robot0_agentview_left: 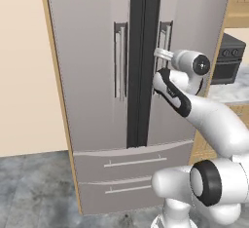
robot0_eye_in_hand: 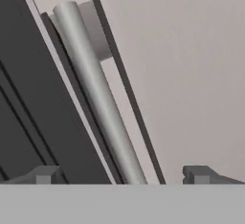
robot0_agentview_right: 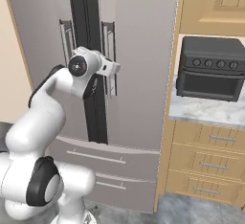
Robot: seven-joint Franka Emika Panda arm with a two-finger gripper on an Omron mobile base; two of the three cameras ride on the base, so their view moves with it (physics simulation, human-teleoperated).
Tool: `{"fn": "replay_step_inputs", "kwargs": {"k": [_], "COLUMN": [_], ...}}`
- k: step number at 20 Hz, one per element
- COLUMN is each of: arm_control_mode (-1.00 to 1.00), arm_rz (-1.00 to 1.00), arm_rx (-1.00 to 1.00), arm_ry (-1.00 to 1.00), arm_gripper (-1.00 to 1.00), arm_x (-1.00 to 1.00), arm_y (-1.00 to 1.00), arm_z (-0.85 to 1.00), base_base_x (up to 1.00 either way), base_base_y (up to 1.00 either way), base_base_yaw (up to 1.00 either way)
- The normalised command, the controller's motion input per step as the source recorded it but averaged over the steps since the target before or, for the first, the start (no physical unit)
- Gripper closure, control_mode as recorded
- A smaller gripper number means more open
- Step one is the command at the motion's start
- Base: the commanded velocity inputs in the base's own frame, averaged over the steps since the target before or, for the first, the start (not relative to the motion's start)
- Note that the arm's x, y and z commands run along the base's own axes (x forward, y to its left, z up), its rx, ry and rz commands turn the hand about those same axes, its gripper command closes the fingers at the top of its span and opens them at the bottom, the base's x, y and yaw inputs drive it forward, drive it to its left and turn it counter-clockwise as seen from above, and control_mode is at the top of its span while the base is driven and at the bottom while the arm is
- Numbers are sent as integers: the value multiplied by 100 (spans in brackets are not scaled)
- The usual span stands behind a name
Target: Retrieve the chicken drumstick from the fridge and place it on the saucepan with marinade on the stove.
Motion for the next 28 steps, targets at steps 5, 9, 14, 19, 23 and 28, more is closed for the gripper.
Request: {"fn": "replay_step_inputs", "kwargs": {"k": [5, 9, 14, 19, 23, 28], "arm_control_mode": [-100, -100, -100, -100, -100, -100], "arm_rz": [0, 0, 0, 0, 0, 1], "arm_rx": [0, 0, 0, 0, 0, 0], "arm_ry": [0, 0, 7, 7, 9, 13], "arm_gripper": [-100, -100, -100, -100, -100, 100], "arm_x": [55, 58, 54, 60, 62, 41], "arm_y": [-1, 0, -10, -18, -13, 0], "arm_z": [0, 0, 0, 0, 0, 0], "base_base_x": [0, 0, 0, 0, 0, 0], "base_base_y": [0, 0, 0, 0, 0, 0], "base_base_yaw": [0, 0, 0, 0, 0, 0]}}
